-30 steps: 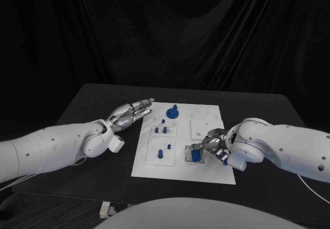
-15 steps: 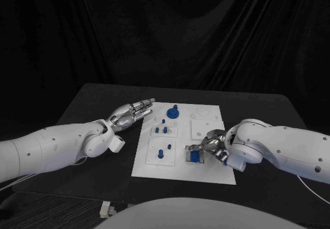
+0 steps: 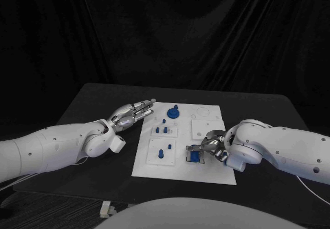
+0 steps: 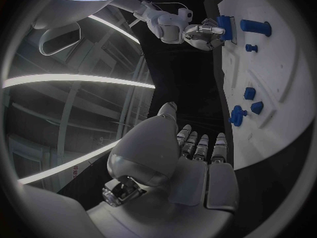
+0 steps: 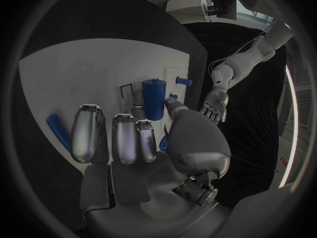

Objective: Assemble the parts on the task board

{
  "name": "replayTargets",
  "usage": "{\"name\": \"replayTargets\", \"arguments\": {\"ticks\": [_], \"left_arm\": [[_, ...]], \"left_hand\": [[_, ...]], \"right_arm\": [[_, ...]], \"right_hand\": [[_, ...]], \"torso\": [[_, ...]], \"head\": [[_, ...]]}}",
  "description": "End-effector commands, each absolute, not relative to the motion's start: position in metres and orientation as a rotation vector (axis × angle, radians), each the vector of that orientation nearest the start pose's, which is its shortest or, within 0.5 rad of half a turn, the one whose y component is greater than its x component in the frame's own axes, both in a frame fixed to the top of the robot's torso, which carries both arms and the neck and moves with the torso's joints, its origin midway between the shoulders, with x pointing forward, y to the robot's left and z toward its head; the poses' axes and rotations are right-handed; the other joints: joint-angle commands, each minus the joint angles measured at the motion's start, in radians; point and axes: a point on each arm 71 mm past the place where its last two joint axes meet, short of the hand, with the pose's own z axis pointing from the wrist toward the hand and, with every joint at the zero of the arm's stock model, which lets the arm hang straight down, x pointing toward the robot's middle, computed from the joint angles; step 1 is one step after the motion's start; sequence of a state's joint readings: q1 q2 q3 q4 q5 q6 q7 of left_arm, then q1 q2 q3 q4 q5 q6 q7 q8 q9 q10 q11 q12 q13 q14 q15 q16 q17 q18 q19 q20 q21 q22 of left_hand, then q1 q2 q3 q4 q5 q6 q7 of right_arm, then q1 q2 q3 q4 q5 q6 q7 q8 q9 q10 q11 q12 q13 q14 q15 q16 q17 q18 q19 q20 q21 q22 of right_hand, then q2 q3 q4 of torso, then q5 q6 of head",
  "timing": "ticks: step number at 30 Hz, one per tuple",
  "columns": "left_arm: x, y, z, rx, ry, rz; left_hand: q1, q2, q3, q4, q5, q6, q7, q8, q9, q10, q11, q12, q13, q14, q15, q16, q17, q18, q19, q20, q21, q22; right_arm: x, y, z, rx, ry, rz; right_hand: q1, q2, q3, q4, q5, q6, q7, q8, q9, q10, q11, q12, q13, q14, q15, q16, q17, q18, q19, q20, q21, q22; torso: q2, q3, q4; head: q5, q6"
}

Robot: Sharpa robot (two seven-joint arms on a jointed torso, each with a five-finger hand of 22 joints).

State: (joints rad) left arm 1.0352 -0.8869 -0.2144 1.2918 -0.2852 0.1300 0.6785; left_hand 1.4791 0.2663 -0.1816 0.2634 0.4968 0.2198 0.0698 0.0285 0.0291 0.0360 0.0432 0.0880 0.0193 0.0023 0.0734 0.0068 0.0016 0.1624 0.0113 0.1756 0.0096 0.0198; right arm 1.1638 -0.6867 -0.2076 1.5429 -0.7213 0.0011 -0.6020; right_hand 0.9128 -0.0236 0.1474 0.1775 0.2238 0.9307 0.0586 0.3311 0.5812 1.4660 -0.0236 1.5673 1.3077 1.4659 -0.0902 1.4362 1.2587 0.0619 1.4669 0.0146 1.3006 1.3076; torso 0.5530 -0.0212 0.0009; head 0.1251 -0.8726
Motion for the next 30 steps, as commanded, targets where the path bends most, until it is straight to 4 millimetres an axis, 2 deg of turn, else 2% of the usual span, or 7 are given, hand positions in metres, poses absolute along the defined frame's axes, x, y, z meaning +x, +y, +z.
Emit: {"name": "replayTargets", "arguments": {"ticks": [1,6,16,22,25,28,30], "left_arm": [[0.438,0.277,-0.305,-0.835,1.673,-1.721],[0.438,0.277,-0.306,-0.837,1.675,-1.721],[0.437,0.277,-0.307,-0.84,1.68,-1.722],[0.437,0.278,-0.308,-0.843,1.684,-1.72],[0.436,0.278,-0.308,-0.844,1.685,-1.72],[0.436,0.278,-0.308,-0.845,1.685,-1.719],[0.436,0.279,-0.309,-0.846,1.685,-1.717]], "left_hand": [[0.002,0.007,0.007,0.0,0.006,0.0,0.003,0.004,0.001,0.0,0.005,0.001,0.0,-0.002,0.007,-0.007,-0.002,0.011,0.001,0.006,0.0,0.001],[0.002,0.008,0.008,0.0,0.006,0.0,0.004,0.004,0.001,0.0,0.005,0.001,0.0,-0.002,0.01,-0.007,-0.002,0.01,0.001,0.008,0.0,0.0],[0.002,0.008,0.008,0.0,0.006,0.0,0.004,0.004,0.001,0.0,0.005,0.001,0.0,-0.002,0.01,-0.007,-0.002,0.01,0.001,0.008,0.0,0.0],[0.002,0.008,0.009,0.001,0.006,0.001,0.004,0.004,0.001,-0.001,0.004,0.0,0.0,-0.002,0.013,-0.007,-0.002,0.009,0.001,0.01,0.0,0.001],[0.002,0.009,0.009,0.001,0.006,0.006,0.006,0.005,0.002,-0.001,0.004,0.0,0.0,-0.002,0.014,-0.007,-0.002,0.008,0.001,0.01,0.0,0.001],[0.002,0.009,0.009,0.001,0.006,0.006,0.006,0.005,0.002,-0.001,0.004,0.0,0.0,-0.002,0.014,-0.007,-0.002,0.008,0.001,0.01,0.0,0.001],[0.002,0.009,0.01,0.001,0.006,0.007,0.007,0.005,0.002,-0.001,0.004,0.001,0.0,-0.002,0.015,-0.007,-0.002,0.008,0.001,0.011,0.0,0.001]], "right_arm": [[0.415,-0.141,-0.302,0.431,2.642,0.52],[0.414,-0.14,-0.301,0.431,2.641,0.522],[0.414,-0.14,-0.301,0.432,2.636,0.528],[0.415,-0.142,-0.301,0.444,2.625,0.531],[0.415,-0.144,-0.3,0.461,2.615,0.536],[0.414,-0.147,-0.299,0.491,2.598,0.547],[0.413,-0.15,-0.297,0.511,2.585,0.558]], "right_hand": [[0.001,-0.005,-0.008,-0.002,-0.016,-0.007,0.002,-0.004,-0.001,0.105,0.005,0.004,0.263,0.053,0.005,-0.006,-0.002,0.001,0.022,0.008,-0.007,0.178],[0.003,-0.005,-0.016,-0.003,-0.033,-0.013,0.003,-0.002,-0.001,0.105,0.006,0.004,0.263,0.053,0.006,-0.006,-0.004,0.001,0.022,0.009,-0.009,0.178],[-0.007,-0.006,-0.052,0.008,-0.095,-0.034,0.004,0.022,0.012,0.105,0.007,0.004,0.263,0.052,0.006,-0.008,-0.009,0.002,0.021,0.009,-0.013,0.177],[-0.041,0.002,-0.095,0.048,-0.143,-0.048,0.003,0.046,0.021,0.105,0.006,0.004,0.263,0.051,0.006,-0.01,-0.016,0.003,0.021,0.009,-0.019,0.176],[-0.05,0.001,-0.117,0.063,-0.133,-0.052,0.003,0.054,0.023,0.105,0.006,0.004,0.263,0.051,0.006,-0.01,-0.016,0.004,0.02,0.009,-0.021,0.175],[-0.063,0.002,-0.152,0.09,-0.149,-0.057,0.002,0.064,0.025,0.105,0.006,0.004,0.263,0.051,0.006,-0.011,-0.02,0.005,0.019,0.009,-0.027,0.173],[-0.075,0.001,-0.18,0.108,-0.135,-0.06,0.002,0.07,0.026,0.105,0.005,0.004,0.263,0.051,0.005,-0.011,-0.02,0.005,0.019,0.008,-0.029,0.173]], "torso": [[0.0,0.0,0.0004],[0.0,-0.0001,0.0001],[0.0,-0.0001,0.0001],[0.0,0.0,0.0003],[0.0,0.0,0.0004],[0.0,0.0001,0.0002],[0.0,0.0002,0.0001]], "head": [[-0.001,0.0],[0.0,0.0],[0.002,0.0],[0.003,0.0],[0.003,0.0],[0.006,0.0],[0.007,0.0]]}}
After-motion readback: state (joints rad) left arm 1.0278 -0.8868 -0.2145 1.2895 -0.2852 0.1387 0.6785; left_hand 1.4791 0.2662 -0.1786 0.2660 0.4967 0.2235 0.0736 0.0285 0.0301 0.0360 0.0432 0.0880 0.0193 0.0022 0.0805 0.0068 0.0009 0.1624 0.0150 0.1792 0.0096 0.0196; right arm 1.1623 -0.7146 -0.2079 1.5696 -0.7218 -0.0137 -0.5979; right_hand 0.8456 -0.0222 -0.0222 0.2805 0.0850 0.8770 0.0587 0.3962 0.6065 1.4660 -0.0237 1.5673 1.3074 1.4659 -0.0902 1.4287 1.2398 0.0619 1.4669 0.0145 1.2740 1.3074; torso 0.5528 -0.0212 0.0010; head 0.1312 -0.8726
